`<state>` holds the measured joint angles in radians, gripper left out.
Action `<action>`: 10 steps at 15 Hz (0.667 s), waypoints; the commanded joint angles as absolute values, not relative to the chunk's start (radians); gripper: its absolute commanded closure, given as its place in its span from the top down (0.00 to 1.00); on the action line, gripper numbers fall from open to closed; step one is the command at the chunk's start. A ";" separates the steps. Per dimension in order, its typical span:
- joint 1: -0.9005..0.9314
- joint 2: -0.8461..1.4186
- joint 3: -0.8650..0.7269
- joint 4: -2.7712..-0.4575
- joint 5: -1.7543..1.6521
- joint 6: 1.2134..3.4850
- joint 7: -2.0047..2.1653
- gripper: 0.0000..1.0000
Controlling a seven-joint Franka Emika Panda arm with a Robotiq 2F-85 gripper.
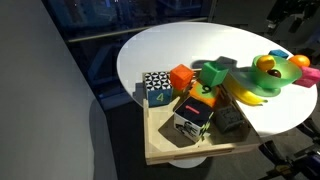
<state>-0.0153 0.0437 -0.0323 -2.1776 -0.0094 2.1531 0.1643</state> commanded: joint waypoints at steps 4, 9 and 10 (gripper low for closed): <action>-0.083 0.067 -0.092 -2.138 -0.022 2.112 0.064 1.00; -0.107 0.091 -0.119 -2.162 -0.071 2.161 0.011 1.00; -0.110 0.098 -0.123 -2.165 -0.090 2.173 0.014 1.00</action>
